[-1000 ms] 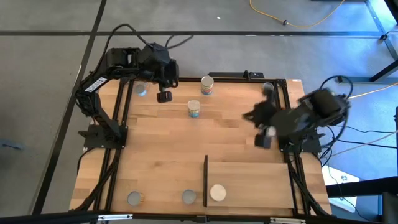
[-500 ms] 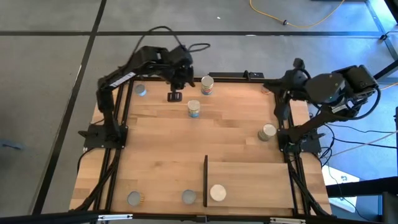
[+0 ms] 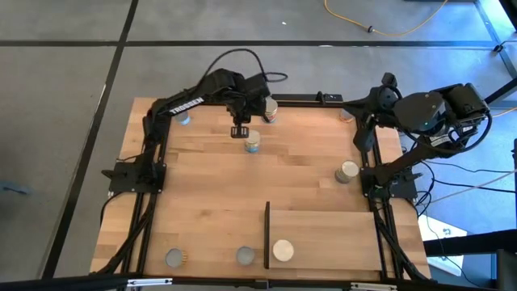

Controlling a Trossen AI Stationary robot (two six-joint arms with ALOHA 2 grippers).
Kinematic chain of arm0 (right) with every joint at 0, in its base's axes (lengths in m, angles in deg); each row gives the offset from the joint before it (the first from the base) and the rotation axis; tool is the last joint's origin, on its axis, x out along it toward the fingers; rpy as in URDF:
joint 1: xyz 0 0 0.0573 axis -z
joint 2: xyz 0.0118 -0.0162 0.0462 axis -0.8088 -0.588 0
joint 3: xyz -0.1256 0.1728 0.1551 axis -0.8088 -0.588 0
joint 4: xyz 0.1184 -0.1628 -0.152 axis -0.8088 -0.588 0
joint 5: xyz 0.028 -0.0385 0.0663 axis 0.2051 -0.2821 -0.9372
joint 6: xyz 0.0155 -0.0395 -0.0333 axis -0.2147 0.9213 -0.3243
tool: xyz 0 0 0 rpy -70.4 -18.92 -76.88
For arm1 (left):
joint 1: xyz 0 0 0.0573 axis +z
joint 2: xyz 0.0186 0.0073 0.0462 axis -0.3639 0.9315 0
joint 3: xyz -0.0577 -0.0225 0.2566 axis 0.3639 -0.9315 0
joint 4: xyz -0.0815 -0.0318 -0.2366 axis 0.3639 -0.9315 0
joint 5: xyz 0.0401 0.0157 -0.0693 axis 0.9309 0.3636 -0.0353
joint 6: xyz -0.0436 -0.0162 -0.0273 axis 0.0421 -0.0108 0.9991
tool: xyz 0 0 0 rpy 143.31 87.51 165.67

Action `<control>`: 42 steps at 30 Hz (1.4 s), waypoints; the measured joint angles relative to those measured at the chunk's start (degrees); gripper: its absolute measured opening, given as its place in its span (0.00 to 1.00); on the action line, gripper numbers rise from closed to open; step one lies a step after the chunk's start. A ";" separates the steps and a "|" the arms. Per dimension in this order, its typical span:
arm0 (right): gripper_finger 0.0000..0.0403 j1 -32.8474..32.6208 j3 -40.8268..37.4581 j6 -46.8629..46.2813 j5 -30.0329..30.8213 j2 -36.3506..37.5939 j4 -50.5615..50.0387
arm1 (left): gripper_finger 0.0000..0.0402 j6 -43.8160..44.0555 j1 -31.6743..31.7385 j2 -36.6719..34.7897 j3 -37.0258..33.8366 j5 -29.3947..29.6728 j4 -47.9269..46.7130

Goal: Pick and place cans onto a shelf
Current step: Put the bottom canned tomatoes on the shelf

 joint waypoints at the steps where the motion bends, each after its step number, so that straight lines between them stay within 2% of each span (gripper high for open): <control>1: 0.09 0.00 0.00 -0.01 0.00 0.00 0.00 | 0.10 1.12 0.07 0.34 -0.01 -0.23 -0.01; 6: 0.09 0.00 0.00 -0.10 0.01 0.00 0.00 | 0.14 2.11 0.65 1.49 -2.02 -4.30 -0.03; 12: 0.09 0.00 0.00 0.05 0.01 0.00 0.00 | 0.13 -12.07 0.49 1.51 -12.90 -11.17 -0.18; 15: 0.09 0.00 0.00 0.12 0.01 0.00 0.00 | 0.13 -16.39 0.79 1.52 -18.10 -9.93 1.33; 18: 0.09 0.00 0.00 0.14 0.01 0.00 0.00 | 0.13 -16.98 0.80 1.54 -21.70 -5.66 6.08; 21: 0.09 0.00 0.00 0.16 0.02 0.00 0.00 | 0.13 -17.16 0.80 1.49 -22.31 -4.25 9.09; 32: 0.09 0.00 0.00 0.12 0.02 0.00 0.00 | 0.13 -19.77 0.73 1.47 -22.31 -8.00 14.15; 37: 0.09 0.00 0.00 0.12 0.02 0.00 0.00 | 0.13 -20.69 1.19 1.38 -23.21 -13.60 15.49; 42: 0.09 0.00 0.00 0.18 0.03 0.00 0.01 | 0.13 -20.81 1.22 1.37 -26.14 -12.28 18.19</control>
